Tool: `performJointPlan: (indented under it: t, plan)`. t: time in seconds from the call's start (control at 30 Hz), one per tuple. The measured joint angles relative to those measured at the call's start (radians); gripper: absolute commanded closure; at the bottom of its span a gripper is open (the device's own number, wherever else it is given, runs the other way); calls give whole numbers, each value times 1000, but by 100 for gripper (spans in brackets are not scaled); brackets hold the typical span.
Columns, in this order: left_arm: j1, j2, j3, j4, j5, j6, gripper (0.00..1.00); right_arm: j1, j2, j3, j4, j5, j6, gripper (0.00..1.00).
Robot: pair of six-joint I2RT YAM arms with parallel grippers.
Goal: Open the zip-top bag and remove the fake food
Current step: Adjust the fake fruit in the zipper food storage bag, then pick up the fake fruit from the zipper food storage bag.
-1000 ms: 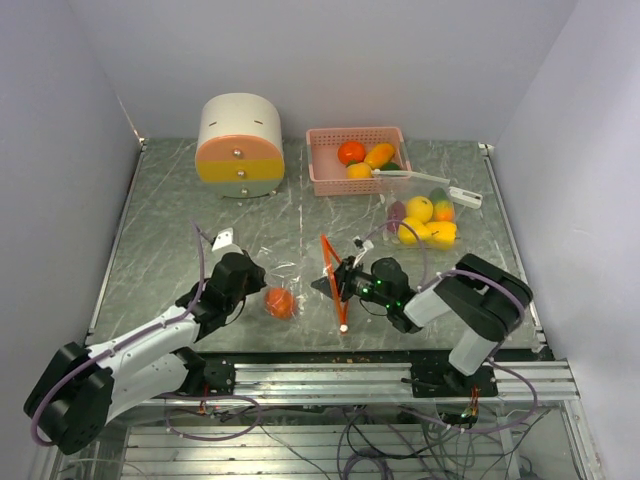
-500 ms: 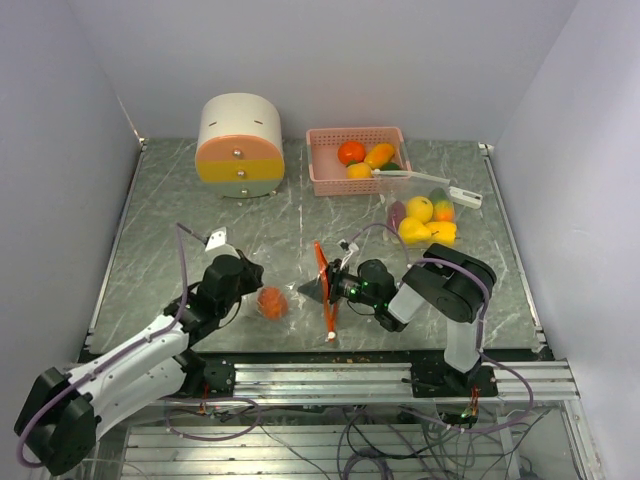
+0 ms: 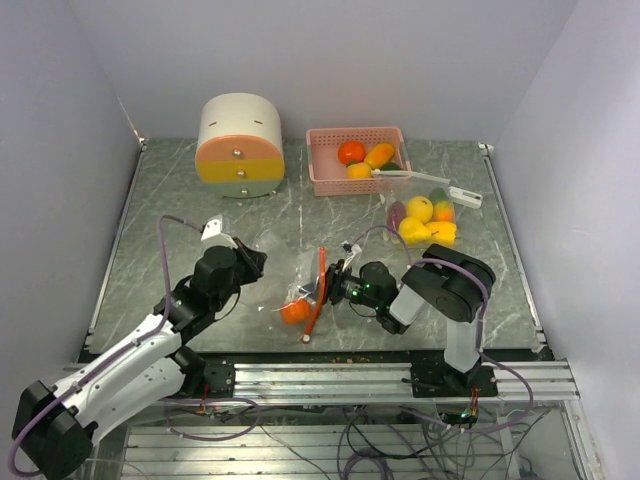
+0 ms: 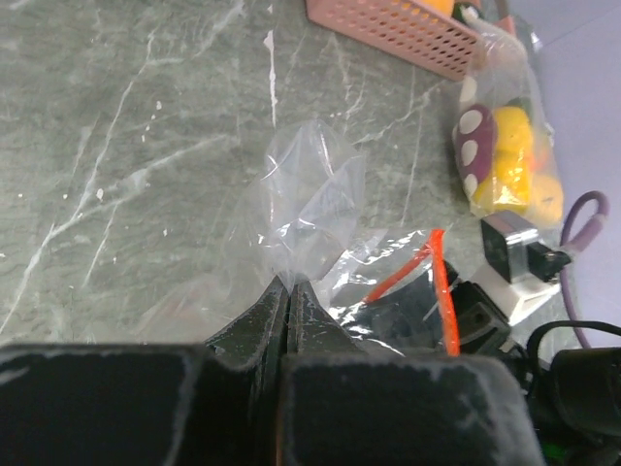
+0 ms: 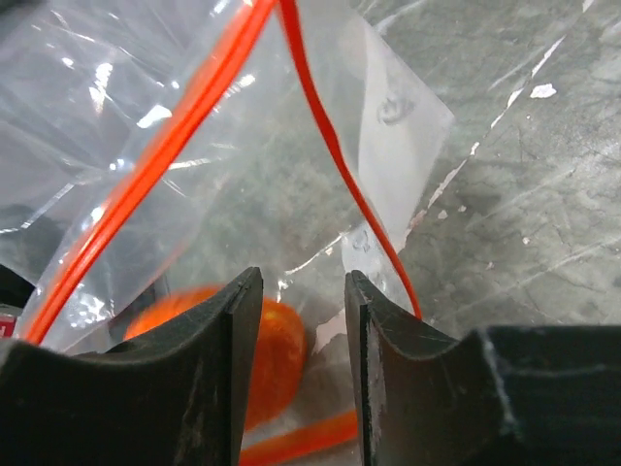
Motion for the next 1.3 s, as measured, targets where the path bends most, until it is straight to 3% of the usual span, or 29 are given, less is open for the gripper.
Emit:
performJointPlan:
  t: [0.1,0.33,0.7,1.0,1.3]
  plan:
    - [0,40,-1,-2,0,0,93,0,2,0,19,-5,0,55]
    - [-1,113,-34,14,-3,-1,93,0,2,-16,47,-24,3,31]
    - [-1,194,-63,35,-46,-4,93,2,-4,-51,100,-112,-24,8]
    - [-1,283,-74,63,-50,-13,93,51,-25,-52,75,-189,-106,5]
    - [-1,291,-74,61,-53,-12,93,163,-78,-54,-77,-183,-249,5]
